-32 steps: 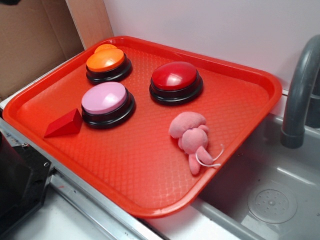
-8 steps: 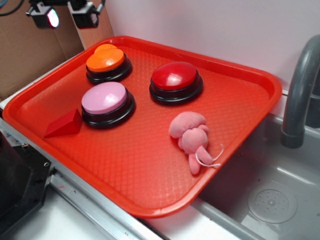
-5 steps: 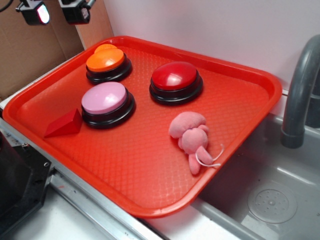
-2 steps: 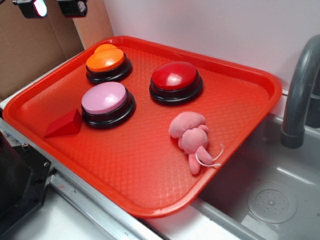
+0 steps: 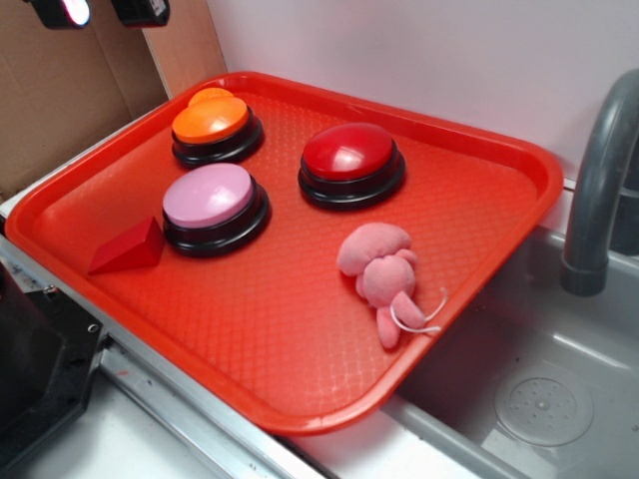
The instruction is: Push the orange button.
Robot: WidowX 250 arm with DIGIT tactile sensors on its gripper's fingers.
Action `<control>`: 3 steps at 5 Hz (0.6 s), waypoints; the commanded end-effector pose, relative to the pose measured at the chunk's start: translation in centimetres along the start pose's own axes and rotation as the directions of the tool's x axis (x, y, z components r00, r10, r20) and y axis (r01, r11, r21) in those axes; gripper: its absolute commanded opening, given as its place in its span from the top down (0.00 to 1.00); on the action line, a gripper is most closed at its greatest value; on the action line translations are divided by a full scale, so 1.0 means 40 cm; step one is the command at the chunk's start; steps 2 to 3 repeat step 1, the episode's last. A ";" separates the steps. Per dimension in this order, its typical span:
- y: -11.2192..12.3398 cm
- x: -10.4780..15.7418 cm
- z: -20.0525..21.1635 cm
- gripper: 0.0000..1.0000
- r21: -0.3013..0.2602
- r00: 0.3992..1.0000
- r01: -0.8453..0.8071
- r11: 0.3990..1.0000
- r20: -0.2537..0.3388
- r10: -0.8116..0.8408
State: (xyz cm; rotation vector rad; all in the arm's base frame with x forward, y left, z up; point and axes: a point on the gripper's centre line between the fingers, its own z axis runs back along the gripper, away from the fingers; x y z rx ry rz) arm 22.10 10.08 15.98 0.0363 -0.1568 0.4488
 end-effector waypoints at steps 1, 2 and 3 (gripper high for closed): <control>-0.003 -0.019 0.048 0.00 -0.019 0.996 0.049 0.999 0.072 -0.047; -0.003 -0.019 0.048 0.00 -0.019 0.996 0.049 0.999 0.072 -0.047; -0.003 -0.019 0.048 0.00 -0.019 0.996 0.049 0.999 0.072 -0.047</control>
